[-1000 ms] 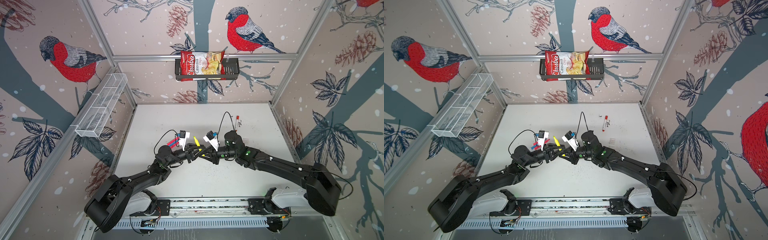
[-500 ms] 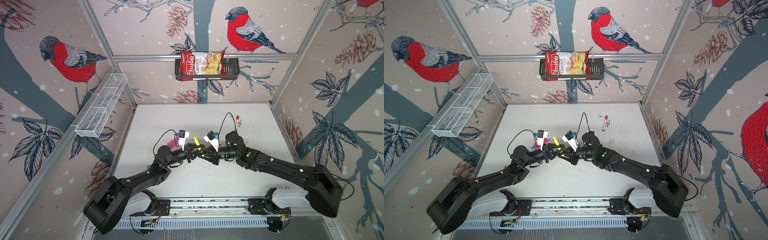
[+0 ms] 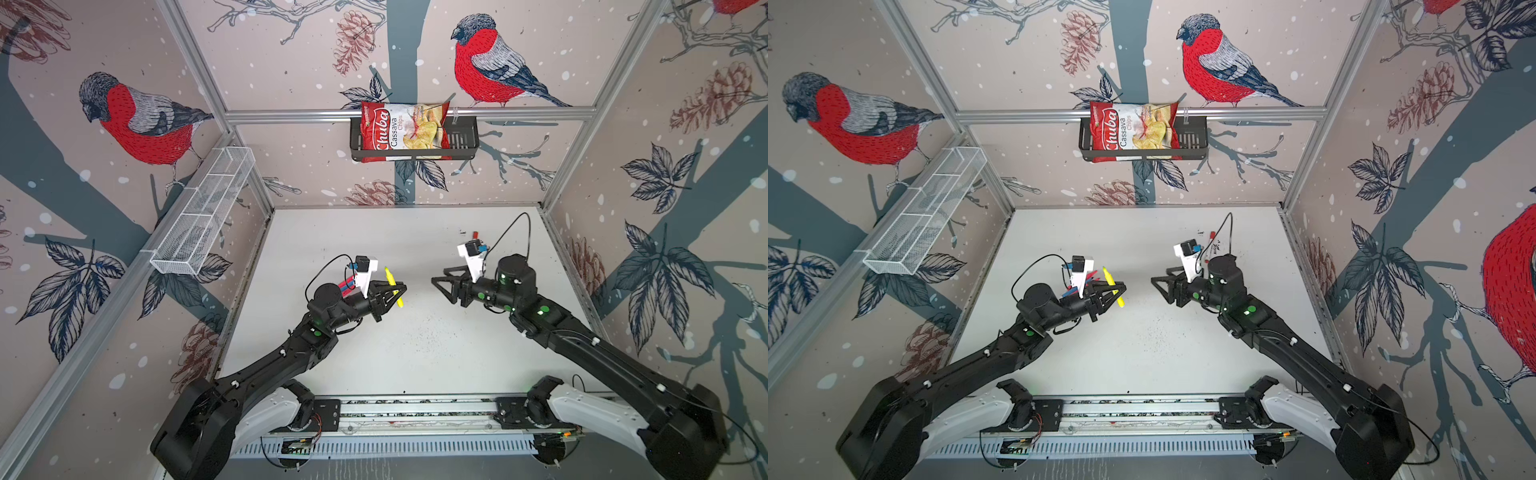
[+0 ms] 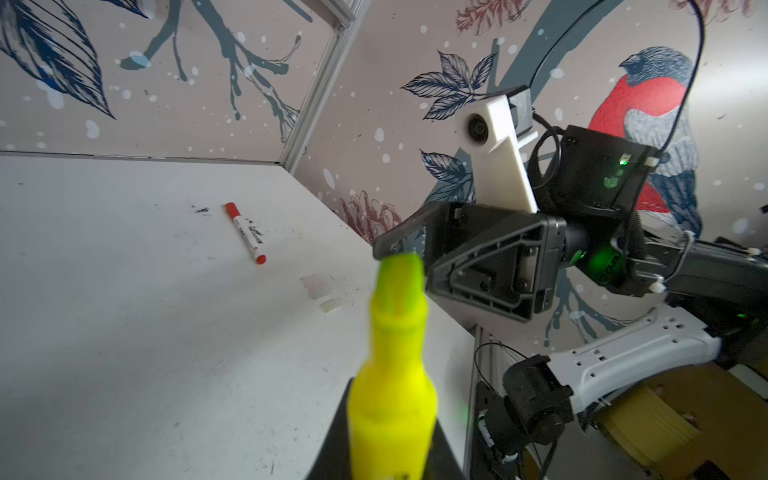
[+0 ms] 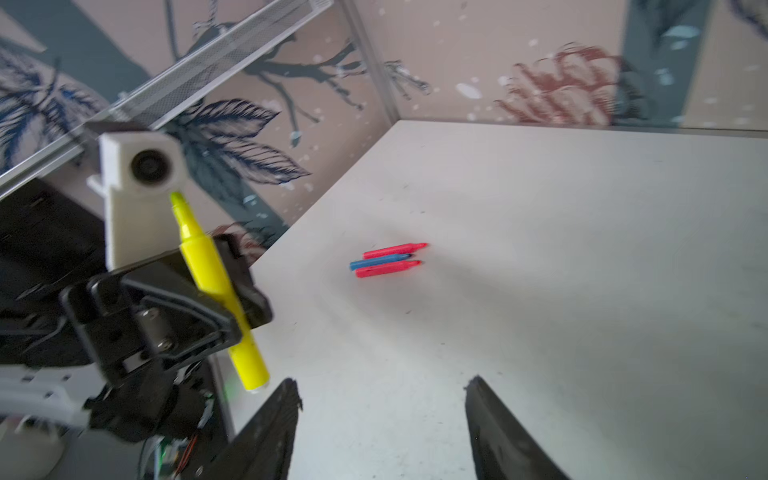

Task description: Insert the pens into the pen caps

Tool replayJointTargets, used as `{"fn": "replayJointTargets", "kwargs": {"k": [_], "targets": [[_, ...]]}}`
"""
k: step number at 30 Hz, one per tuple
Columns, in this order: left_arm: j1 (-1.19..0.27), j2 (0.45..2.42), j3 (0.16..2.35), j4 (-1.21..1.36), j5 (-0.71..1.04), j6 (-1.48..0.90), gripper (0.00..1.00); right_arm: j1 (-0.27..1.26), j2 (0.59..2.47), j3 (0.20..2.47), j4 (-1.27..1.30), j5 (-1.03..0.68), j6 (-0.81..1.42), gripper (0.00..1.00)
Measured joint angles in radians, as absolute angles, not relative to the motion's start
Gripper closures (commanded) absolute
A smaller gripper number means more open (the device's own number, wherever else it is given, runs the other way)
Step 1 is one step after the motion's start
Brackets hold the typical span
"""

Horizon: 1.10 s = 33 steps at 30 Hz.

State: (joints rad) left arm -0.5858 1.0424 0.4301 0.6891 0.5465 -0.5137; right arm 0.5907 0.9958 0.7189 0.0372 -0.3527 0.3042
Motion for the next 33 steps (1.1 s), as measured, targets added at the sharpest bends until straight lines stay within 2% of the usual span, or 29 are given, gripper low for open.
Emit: {"fn": "replayJointTargets", "kwargs": {"k": [4, 7, 14, 19, 29, 33], "targets": [[-0.593, 1.044, 0.463, 0.532, 0.472, -0.434, 1.00, 0.464, 0.996, 0.729, -0.040, -0.254, 0.345, 0.33], [-0.619, 1.052, 0.474, 0.447, 0.442, -0.386, 1.00, 0.446, 1.010, 0.743, -0.068, -0.287, 0.336, 0.33], [-0.672, 1.085, 0.484, 0.363, 0.418, -0.340, 1.00, 0.671, 1.055, 0.841, -0.068, -0.422, 0.209, 0.30], [-0.728, 1.132, 0.514, 0.354, 0.387, -0.331, 1.00, 0.759, 1.146, 0.892, -0.071, -0.426, 0.181, 0.34], [-0.768, 1.173, 0.541, 0.349, 0.337, -0.322, 1.00, 0.824, 1.216, 0.902, -0.063, -0.425, 0.180, 0.40], [-0.771, 1.177, 0.545, 0.355, 0.331, -0.322, 1.00, 0.824, 1.238, 0.900, -0.059, -0.421, 0.183, 0.50]]}}
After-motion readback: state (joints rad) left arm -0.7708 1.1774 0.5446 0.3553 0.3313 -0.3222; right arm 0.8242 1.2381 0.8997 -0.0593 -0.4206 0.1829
